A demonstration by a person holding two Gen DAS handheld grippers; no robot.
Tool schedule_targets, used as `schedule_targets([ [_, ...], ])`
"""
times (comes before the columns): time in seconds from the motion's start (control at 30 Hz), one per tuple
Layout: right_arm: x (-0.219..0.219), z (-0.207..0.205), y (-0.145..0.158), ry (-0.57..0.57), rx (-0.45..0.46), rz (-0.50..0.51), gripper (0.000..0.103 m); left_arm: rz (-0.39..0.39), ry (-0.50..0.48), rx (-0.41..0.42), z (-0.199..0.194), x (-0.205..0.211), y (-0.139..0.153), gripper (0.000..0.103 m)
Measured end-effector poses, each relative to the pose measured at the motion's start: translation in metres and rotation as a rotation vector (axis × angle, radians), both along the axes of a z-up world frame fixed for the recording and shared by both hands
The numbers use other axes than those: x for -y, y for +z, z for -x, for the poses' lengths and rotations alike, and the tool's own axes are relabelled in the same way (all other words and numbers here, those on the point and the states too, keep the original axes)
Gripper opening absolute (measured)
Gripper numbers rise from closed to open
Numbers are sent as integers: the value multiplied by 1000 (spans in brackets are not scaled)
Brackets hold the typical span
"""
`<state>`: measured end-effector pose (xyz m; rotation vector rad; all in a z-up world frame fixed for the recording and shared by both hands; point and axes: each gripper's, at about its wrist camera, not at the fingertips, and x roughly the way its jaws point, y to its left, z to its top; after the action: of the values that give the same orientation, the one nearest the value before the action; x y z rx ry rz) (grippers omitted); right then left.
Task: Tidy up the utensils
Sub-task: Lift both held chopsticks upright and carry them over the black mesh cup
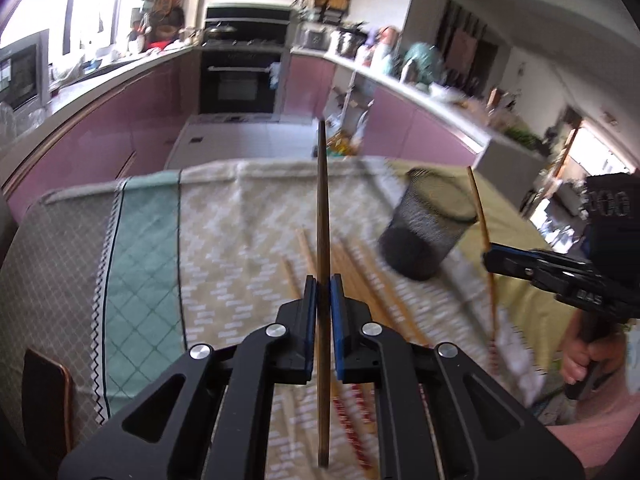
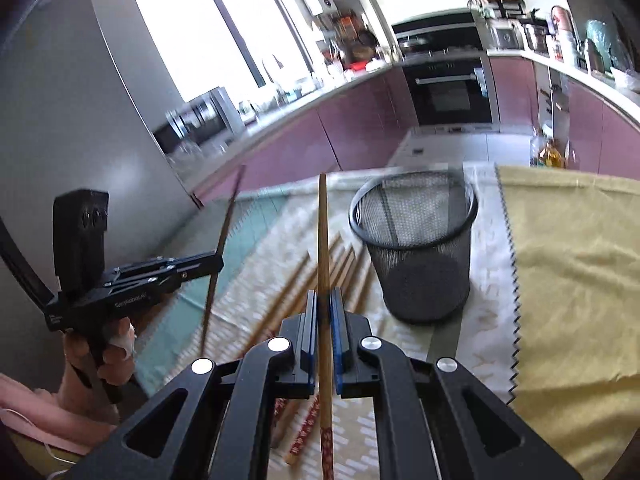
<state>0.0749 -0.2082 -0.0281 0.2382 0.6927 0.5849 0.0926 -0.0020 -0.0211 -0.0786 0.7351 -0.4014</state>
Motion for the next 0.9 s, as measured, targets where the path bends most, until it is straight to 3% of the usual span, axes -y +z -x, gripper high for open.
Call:
schedule_targets([
  [0.3,19,1,57,11,144,-63,5,120,-57,165,12,0,69,8],
  [0.6,34,-14,115,-31,281,-22,5,186,-112,285,-18,42,120,8],
  [0.77,48,-28,129,-92,325,12,5,190,-129,296,-41,70,127,8],
  [0.9,52,-46,114,-95,260,45,5,149,-154,243,-63,96,112,8],
])
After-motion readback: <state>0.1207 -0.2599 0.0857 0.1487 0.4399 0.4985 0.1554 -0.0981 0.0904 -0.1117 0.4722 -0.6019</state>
